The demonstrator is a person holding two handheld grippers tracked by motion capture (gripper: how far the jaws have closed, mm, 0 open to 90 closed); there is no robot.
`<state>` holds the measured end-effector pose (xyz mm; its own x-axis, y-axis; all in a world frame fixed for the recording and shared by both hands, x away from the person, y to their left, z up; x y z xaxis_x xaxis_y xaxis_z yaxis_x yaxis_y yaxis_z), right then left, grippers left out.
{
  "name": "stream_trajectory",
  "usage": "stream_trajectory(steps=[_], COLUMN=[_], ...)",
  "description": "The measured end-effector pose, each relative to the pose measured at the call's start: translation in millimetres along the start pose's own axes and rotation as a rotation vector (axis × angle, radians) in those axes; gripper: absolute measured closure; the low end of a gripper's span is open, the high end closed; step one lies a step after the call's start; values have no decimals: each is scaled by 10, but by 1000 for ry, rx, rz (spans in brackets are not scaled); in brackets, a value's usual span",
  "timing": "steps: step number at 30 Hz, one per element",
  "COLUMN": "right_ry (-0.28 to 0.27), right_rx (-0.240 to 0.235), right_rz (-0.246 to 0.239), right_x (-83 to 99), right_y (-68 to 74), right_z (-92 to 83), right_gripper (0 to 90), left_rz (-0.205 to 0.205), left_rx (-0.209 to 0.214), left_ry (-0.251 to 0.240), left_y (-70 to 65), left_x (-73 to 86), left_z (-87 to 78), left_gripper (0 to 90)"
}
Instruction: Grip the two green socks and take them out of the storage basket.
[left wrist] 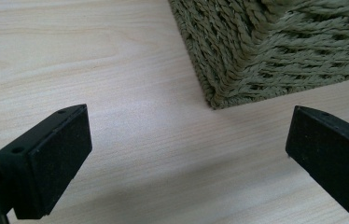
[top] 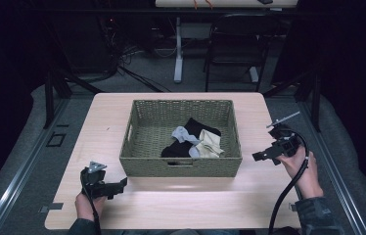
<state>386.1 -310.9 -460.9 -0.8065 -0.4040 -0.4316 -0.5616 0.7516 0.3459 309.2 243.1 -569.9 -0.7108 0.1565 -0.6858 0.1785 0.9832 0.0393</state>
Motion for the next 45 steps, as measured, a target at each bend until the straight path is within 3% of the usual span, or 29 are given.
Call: stream_trajectory(steps=[6,12,22,32,39,45], right_ry=[9,5,59,101,104,127], right_rx=[16,-1,2,-11,-57,-50], right_rz=[-41,-83,-140,-203,-186,-184], right_x=[-240,-487,-912,-1324,-1527,-1652], right_y=[120,266,473,699,740,752], right_z=[-134,-195,-118,175,447,682], right_gripper=[0,0,0,0,3,21], left_rz=[-1,0,4,-5,3,0], left_rx=[3,5,10,14,17,20], left_ry=[-1,0,-2,-4,-3,-6], left_y=[-4,-5,-8,-2,-6,-6], left_x=[0,0,-2,0,-1,-1], left_z=[0,0,3,0,3,-1], left_gripper=[1,1,1,1,1,1])
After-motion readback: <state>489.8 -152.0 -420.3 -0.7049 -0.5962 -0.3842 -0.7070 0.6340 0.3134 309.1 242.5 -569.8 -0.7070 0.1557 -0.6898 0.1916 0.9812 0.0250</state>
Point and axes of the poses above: each handheld gripper's, and its own axes: z roughly forward along the jaws, x roughly out of its underside, y roughly to its left, the point moved 1 cm from there along z, roughly forward along the jaws, and after that the axes turned 13 degrees about -x, right-handed, at the moved point
